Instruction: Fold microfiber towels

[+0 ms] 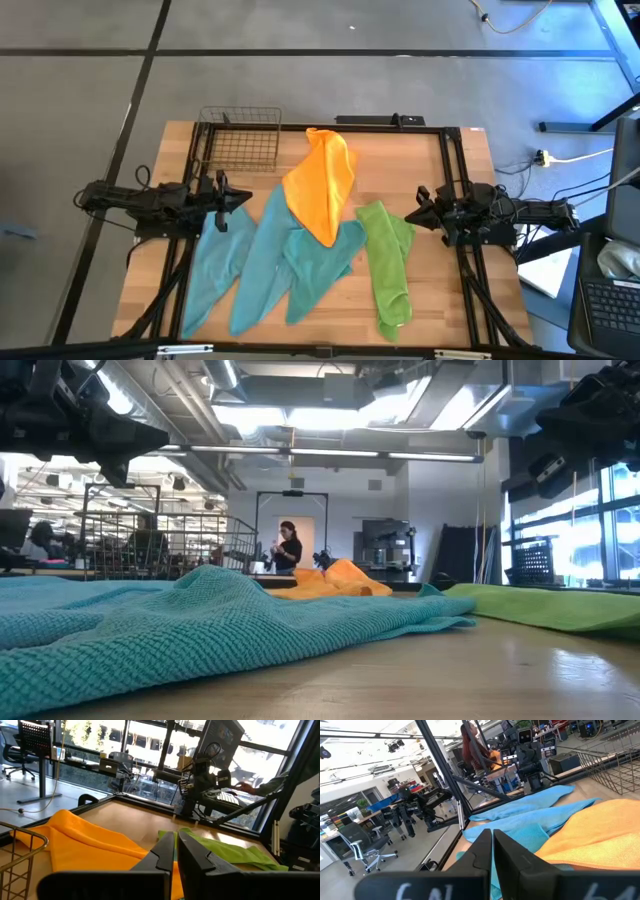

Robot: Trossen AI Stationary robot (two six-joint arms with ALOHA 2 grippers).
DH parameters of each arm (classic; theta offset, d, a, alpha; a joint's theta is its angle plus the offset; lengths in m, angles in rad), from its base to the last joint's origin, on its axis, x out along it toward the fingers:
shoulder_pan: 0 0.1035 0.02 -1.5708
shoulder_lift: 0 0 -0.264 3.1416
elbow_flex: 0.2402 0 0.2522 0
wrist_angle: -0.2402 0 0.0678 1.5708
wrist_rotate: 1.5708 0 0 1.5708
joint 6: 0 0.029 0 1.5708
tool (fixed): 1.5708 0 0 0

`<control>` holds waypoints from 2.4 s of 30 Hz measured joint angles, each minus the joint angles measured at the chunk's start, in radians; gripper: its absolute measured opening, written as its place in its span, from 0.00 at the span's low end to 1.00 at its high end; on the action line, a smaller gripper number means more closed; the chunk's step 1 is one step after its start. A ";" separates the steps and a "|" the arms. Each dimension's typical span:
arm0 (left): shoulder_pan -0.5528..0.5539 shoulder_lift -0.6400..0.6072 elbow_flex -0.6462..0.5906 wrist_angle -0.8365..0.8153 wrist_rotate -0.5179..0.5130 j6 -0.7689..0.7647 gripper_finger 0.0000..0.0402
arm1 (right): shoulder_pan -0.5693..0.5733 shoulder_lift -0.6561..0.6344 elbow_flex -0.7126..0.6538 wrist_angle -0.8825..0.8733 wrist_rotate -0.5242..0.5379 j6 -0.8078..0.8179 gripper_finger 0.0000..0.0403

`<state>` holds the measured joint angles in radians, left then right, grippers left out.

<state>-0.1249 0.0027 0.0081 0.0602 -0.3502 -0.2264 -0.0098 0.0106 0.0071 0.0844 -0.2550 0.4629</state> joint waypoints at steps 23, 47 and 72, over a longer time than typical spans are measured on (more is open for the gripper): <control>0.000 0.000 0.000 0.000 0.000 0.000 0.03 | 0.000 0.000 0.000 0.000 0.000 0.000 0.05; 0.000 0.000 0.000 0.000 0.000 0.000 0.03 | 0.000 0.005 0.000 0.192 0.157 0.015 0.05; 0.015 0.000 0.000 0.442 -0.215 -0.498 0.03 | -0.160 1.186 1.186 -0.379 0.533 0.136 0.05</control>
<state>-0.1100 0.0029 0.0079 0.5019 -0.5653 -0.7240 -0.1702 1.1966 1.1932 -0.2943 0.2778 0.5990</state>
